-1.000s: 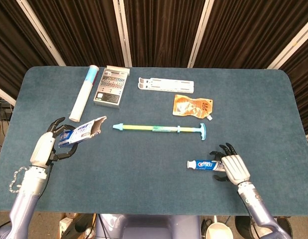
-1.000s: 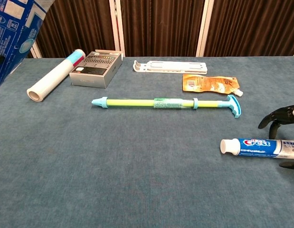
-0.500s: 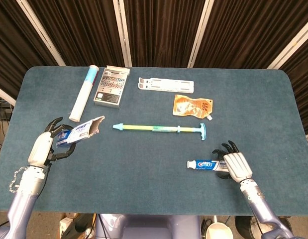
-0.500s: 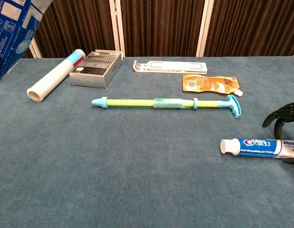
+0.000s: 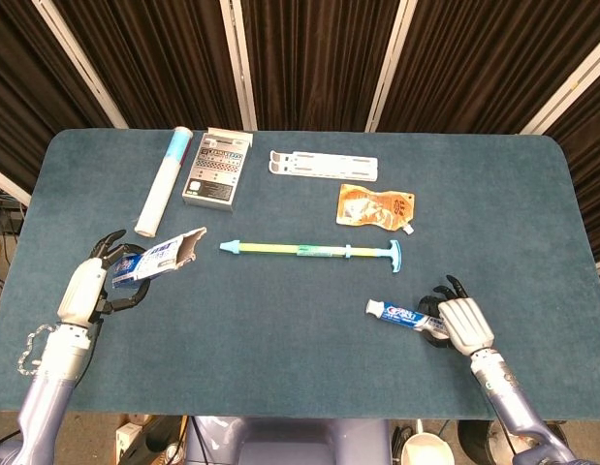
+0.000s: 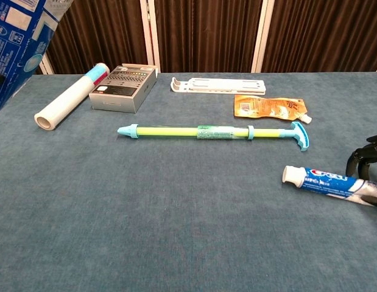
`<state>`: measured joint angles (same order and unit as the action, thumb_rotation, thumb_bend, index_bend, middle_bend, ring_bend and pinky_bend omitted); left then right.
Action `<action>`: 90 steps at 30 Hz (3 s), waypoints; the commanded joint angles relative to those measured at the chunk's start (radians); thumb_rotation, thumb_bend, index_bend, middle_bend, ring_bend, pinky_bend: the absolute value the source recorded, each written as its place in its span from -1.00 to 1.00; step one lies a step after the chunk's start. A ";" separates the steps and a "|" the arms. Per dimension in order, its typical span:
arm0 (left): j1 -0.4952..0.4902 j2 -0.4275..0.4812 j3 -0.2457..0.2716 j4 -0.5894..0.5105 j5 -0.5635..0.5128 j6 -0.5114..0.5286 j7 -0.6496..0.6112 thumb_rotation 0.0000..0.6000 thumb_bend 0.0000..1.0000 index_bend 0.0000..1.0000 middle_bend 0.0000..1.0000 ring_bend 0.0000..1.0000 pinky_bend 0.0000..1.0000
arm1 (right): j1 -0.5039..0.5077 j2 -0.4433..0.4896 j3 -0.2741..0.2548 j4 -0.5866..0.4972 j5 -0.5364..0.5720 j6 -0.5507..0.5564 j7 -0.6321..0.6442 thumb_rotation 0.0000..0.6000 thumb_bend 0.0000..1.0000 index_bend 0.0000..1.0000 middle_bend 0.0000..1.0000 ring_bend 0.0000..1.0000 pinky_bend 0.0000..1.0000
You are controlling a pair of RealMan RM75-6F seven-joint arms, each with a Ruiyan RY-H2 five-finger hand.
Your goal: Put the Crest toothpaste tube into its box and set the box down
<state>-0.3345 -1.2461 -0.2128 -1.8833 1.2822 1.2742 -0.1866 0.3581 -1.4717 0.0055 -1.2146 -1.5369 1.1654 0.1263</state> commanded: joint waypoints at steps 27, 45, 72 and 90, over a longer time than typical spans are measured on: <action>0.022 -0.009 0.042 0.158 0.099 -0.023 -0.323 1.00 -0.08 -0.21 -0.23 -0.83 -0.85 | -0.009 0.540 0.155 -0.550 -0.070 0.247 -0.172 1.00 0.01 0.06 0.37 -0.36 -1.00; -0.036 -0.152 0.072 0.309 0.146 -0.093 -0.402 1.00 -0.08 -0.21 -0.22 -0.83 -0.85 | 0.038 0.940 0.314 -0.937 -0.025 0.243 -0.237 1.00 0.01 0.06 0.37 -0.36 -1.00; -0.063 -0.167 0.054 0.214 0.121 -0.078 -0.297 1.00 -0.08 -0.20 -0.23 -0.83 -0.85 | 0.175 1.073 0.446 -1.141 0.055 0.119 -0.241 1.00 0.02 0.06 0.37 -0.37 -1.00; -0.070 -0.212 0.068 0.242 0.168 -0.049 -0.337 1.00 -0.08 -0.20 -0.22 -0.83 -0.85 | 0.356 0.905 0.504 -1.141 0.147 0.006 -0.225 1.00 0.04 0.06 0.37 -0.36 -1.00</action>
<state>-0.4035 -1.4563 -0.1453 -1.6428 1.4481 1.2237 -0.5222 0.7079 -0.5587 0.5090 -2.3560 -1.3909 1.1731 -0.1017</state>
